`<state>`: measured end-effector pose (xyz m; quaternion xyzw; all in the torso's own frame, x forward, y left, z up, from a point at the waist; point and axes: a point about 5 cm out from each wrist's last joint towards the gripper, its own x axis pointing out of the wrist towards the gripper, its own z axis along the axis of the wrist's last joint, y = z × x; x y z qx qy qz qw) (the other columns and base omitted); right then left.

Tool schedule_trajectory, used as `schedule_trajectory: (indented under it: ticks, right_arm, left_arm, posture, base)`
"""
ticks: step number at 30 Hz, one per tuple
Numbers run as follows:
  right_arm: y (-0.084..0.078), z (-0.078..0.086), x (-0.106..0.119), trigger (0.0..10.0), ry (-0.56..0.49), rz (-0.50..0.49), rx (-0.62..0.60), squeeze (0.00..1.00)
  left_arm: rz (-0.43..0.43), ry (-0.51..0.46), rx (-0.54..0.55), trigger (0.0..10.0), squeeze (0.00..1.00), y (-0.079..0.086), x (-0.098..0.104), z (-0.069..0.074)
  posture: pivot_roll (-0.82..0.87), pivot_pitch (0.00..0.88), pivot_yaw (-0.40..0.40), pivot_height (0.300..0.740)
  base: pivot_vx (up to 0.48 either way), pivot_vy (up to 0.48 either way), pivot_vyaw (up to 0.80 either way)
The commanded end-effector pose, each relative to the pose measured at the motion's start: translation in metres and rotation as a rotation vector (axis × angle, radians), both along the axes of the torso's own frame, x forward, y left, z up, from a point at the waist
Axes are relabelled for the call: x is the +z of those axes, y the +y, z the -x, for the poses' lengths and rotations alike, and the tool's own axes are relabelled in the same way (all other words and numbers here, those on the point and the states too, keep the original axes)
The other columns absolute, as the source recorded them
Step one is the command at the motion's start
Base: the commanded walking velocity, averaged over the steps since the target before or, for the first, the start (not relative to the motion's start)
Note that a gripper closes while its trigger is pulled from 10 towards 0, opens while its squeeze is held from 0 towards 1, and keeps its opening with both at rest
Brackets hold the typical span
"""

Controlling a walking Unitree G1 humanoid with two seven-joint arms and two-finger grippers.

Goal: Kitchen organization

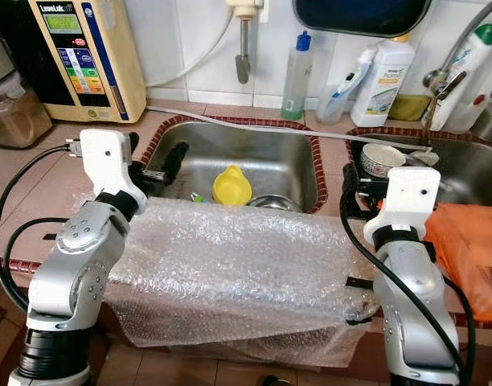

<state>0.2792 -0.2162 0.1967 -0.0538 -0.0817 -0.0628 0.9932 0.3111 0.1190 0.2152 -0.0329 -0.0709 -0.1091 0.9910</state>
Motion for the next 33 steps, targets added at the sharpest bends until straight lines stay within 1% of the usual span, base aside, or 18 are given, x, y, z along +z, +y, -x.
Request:
schedule_trajectory:
  ticks: [1, 7, 14, 20, 33]
  right_arm:
    - [0.002, 0.0, 0.006, 10.0, -0.014, 0.003, 0.009, 0.0]
    - [0.004, -0.002, 0.007, 10.0, -0.016, -0.003, 0.014, 0.0]
    - [0.004, -0.003, 0.012, 10.0, -0.032, -0.002, 0.016, 0.0]
    - [0.006, -0.002, 0.016, 10.0, -0.053, -0.002, 0.029, 0.0]
    - [0.004, -0.003, 0.016, 10.0, -0.053, -0.005, 0.025, 0.0]
  left_arm:
    - [-0.004, 0.012, -0.005, 10.0, 0.0, -0.002, 0.001, -0.001]
    - [-0.001, 0.023, -0.006, 10.0, 0.0, -0.003, 0.0, -0.002]
    - [0.006, 0.017, -0.009, 10.0, 0.0, -0.005, 0.004, -0.002]
    - [0.009, 0.01, -0.015, 10.0, 0.0, -0.006, 0.007, -0.003]
    - [0.011, 0.019, -0.021, 10.0, 0.0, -0.007, 0.008, -0.004]
  posture:
    - [0.0, 0.144, 0.002, 0.74]
    - [0.0, 0.145, -0.001, 0.74]
    - [-0.01, 0.144, -0.004, 0.74]
    - [-0.01, 0.143, -0.005, 0.74]
    - [-0.01, 0.139, -0.003, 0.74]
  base:
    - [0.0, 0.0, 0.0]
    - [0.0, 0.0, 0.0]
    - [0.0, 0.0, 0.0]
    - [-0.27, 0.0, 0.0]
    - [-0.327, 0.0, 0.0]
